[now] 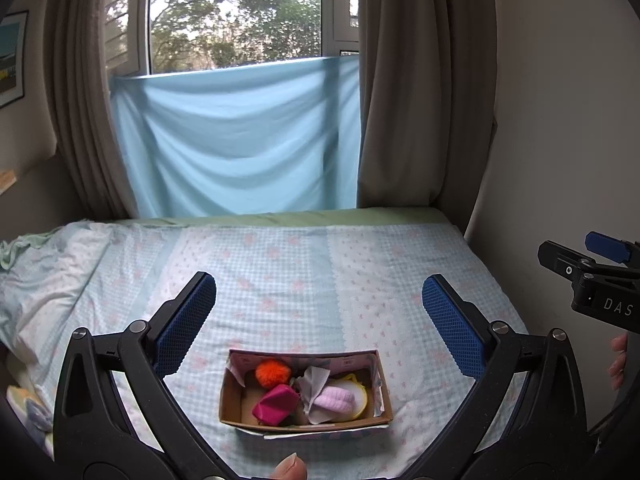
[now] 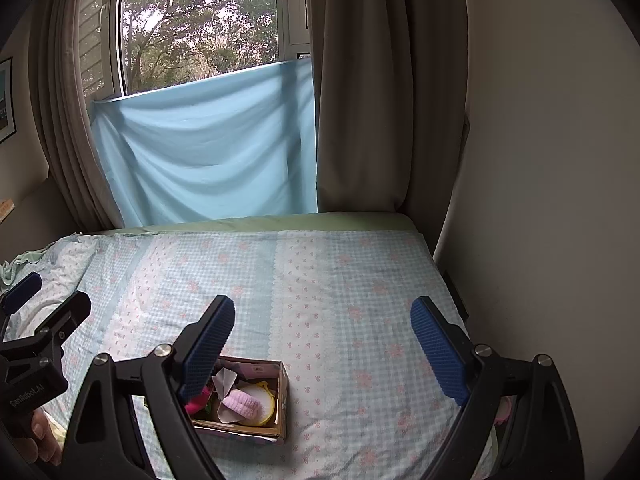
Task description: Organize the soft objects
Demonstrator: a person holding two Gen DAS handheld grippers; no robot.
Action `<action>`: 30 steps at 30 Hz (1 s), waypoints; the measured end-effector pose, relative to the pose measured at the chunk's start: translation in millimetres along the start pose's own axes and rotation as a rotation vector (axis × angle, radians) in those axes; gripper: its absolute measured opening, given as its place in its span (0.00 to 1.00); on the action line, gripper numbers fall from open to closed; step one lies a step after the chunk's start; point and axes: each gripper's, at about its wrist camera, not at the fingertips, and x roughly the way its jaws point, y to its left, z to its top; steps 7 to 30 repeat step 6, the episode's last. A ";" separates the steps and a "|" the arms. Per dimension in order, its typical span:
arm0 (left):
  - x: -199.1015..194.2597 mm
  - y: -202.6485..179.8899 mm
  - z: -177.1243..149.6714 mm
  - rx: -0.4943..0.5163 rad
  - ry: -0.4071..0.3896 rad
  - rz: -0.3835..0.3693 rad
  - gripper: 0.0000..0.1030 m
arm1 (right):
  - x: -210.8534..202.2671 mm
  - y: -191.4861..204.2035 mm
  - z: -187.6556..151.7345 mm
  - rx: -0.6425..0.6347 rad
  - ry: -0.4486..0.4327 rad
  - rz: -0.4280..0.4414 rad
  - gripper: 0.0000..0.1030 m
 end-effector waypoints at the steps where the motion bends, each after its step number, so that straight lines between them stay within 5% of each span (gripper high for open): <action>1: 0.0 0.7 0.4 -0.002 -0.003 0.007 1.00 | 1.2 0.2 0.5 0.000 0.001 0.000 0.85; 30: 4.0 -0.3 0.7 0.010 -0.013 0.029 1.00 | 10.7 -0.8 1.7 0.008 0.020 0.009 0.85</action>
